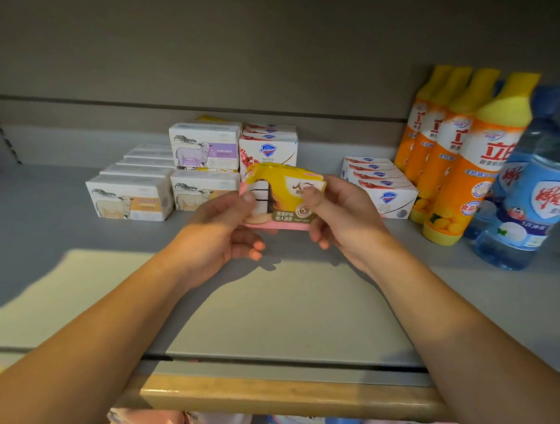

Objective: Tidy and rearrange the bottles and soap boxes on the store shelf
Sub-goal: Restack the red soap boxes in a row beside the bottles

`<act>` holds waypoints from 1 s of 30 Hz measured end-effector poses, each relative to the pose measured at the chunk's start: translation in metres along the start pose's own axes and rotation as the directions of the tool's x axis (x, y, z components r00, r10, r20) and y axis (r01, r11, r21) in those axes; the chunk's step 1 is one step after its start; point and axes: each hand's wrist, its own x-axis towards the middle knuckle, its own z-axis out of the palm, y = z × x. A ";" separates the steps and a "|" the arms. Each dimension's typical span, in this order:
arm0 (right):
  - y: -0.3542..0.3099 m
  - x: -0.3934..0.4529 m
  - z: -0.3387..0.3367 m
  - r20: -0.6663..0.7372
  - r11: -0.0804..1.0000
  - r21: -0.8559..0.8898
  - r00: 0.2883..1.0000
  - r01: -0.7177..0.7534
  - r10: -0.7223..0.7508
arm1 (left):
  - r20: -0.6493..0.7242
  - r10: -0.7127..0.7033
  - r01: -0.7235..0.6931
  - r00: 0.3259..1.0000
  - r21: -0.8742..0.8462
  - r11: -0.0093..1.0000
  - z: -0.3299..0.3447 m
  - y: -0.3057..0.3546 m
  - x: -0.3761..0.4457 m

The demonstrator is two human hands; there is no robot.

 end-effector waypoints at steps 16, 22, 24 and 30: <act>0.001 -0.004 0.004 -0.079 0.976 -0.194 0.990 0.096 -0.113 | -0.148 0.183 -0.144 0.972 0.237 0.961 -0.003 -0.005 0.003; -0.005 -0.006 0.000 -0.031 0.979 -0.203 0.999 0.014 -0.021 | -0.082 0.144 -0.117 0.986 0.266 0.957 0.002 -0.004 -0.001; -0.008 -0.010 -0.002 -0.063 0.971 -0.237 0.998 -0.017 0.002 | -0.084 0.155 -0.113 0.984 0.369 0.923 0.007 -0.006 -0.003; -0.016 -0.055 -0.028 -0.212 0.915 -0.403 0.973 -0.004 -0.089 | 0.061 0.118 -0.133 0.991 0.489 0.862 0.049 -0.005 -0.018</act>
